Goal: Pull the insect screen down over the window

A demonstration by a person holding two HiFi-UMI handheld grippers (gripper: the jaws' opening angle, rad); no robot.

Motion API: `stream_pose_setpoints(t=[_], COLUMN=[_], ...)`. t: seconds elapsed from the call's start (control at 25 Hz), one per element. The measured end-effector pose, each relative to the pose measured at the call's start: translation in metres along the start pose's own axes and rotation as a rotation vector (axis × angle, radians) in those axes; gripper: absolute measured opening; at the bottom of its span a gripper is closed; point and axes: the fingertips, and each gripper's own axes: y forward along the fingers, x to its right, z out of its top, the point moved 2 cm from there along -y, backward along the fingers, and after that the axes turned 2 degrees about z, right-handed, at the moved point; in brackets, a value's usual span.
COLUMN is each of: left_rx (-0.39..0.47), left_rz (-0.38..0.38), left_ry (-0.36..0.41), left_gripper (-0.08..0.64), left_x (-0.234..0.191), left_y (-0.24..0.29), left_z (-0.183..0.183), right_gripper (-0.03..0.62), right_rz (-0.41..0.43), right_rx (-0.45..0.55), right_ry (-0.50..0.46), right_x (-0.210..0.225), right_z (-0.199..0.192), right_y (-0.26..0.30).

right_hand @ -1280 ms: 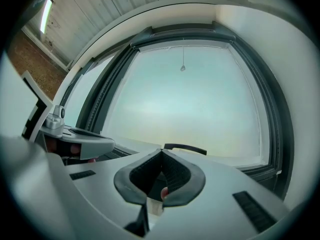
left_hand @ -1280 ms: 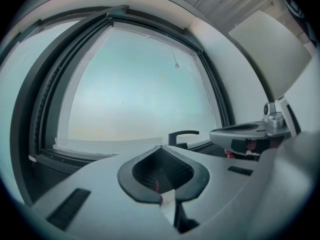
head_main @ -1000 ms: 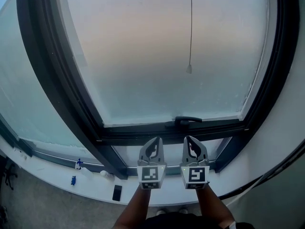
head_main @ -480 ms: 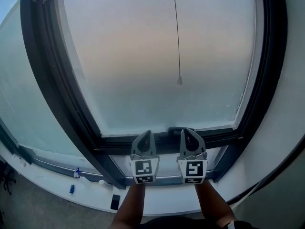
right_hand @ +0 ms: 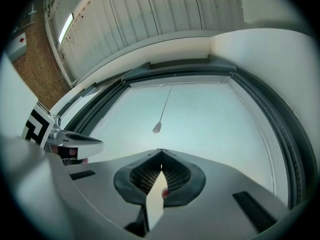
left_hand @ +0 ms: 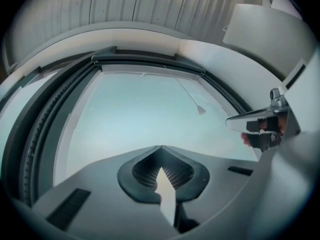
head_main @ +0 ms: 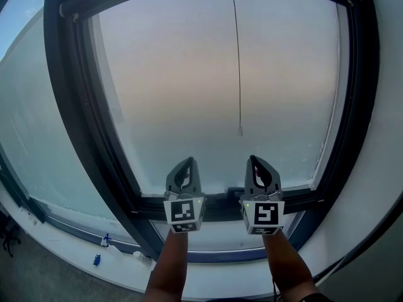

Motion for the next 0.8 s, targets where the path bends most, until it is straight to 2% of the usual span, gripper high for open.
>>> stream_pose_setpoints(t=[0.12, 0.28, 0.56, 0.68, 0.8], left_rx=[0.046, 0.096, 0.131, 0.170, 0.210], left_rz=[0.015, 0.031, 0.078, 0.070, 0.039], left_ry=[0.033, 0.096, 0.124, 0.164, 0.227], left_gripper=[0.002, 0.002, 0.002, 0.002, 0.003], left_x=[-0.014, -0.030, -0.054, -0.055, -0.050], left_y=[0.014, 0.032, 0.063, 0.071, 0.081], left_z=[0.028, 0.065, 0.115, 0.141, 0.170], right_gripper=[0.003, 0.003, 0.003, 0.003, 0.003], right_rz=[-0.016, 0.004, 0.003, 0.002, -0.002], right_rx=[0.046, 0.071, 0.137, 0.162, 0.189], right_ry=[-0.004, -0.095, -0.151, -0.211, -0.321], right_x=[0.010, 0.016, 0.025, 0.031, 0.035], right_z=[0.024, 0.046, 0.097, 0.120, 0.145], right_y=[0.015, 0.029, 0.061, 0.073, 0.084])
